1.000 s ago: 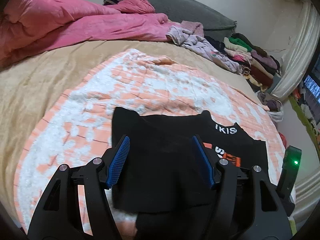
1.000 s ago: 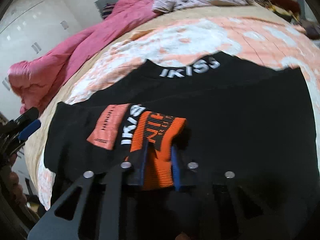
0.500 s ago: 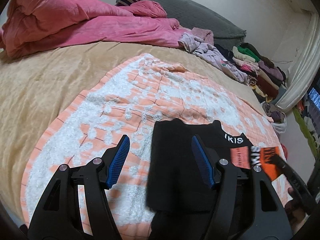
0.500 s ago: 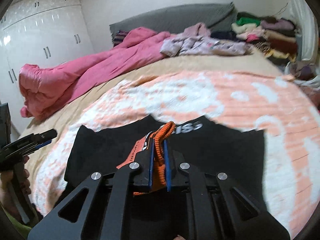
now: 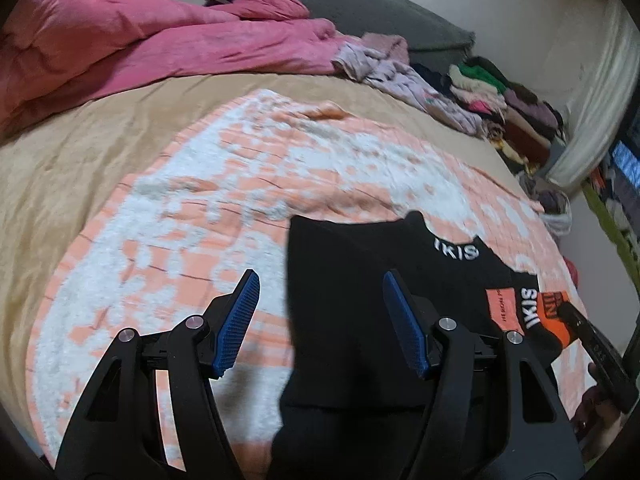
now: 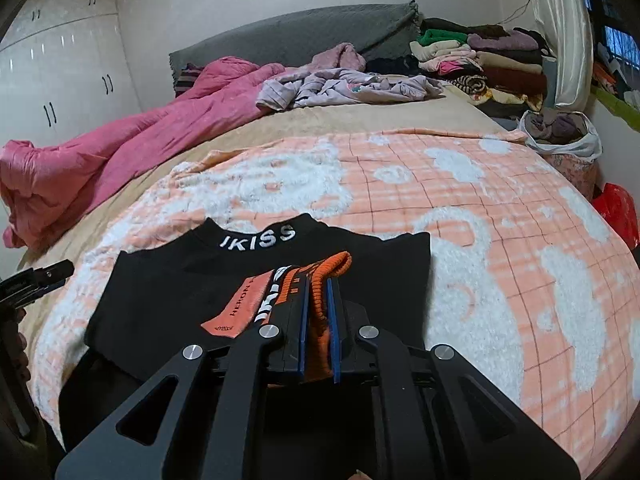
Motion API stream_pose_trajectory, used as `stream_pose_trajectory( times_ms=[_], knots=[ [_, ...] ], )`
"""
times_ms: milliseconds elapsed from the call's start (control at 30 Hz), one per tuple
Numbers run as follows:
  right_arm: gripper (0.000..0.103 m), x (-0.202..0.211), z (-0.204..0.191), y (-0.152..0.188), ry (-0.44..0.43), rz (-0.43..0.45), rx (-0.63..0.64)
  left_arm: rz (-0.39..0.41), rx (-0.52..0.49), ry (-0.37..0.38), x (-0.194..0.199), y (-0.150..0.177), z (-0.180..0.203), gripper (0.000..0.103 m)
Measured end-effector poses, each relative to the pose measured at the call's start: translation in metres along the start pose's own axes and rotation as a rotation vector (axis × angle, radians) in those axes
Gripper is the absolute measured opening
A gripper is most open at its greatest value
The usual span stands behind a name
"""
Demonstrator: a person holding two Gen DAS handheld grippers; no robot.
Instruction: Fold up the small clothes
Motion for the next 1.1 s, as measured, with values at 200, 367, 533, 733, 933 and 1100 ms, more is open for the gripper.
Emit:
stream_pose_trajectory(
  times_ms=[200,367,533,733,933,1100],
  knots=[
    [0.003,0.000,0.005,0.001,0.034,0.004,0.002,-0.049,-0.057,0.022,-0.022,0.008,0.023,0.056],
    [0.004,0.000,0.014,0.006,0.050,-0.010,-0.016,-0.086,-0.077,0.027,-0.037,0.017,0.031,0.056],
    [0.004,-0.001,-0.003,0.020,0.011,-0.048,0.043,-0.132,-0.110,0.011,-0.050,0.028,0.034,0.056],
    [0.017,-0.003,-0.039,0.034,-0.060,-0.085,0.120,-0.195,-0.138,-0.013,-0.063,0.040,0.031,0.056],
    [0.019,-0.007,-0.072,0.040,-0.106,-0.111,0.186,-0.209,-0.161,-0.016,-0.067,0.046,0.029,0.056],
    [0.020,-0.021,-0.080,0.048,-0.059,-0.158,0.248,-0.214,-0.173,-0.011,-0.067,0.048,0.027,0.056]
  ],
)
Point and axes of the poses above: each gripper's, at about its wrist camera, not at the fingertips, and x roughly against the way its jaws point, z to its right, y to its underside, the point moved 2 cm from there along -x, roughly the way its jaws point, and after that the axes turned 13 degrees about y, right-handed, at the moved point
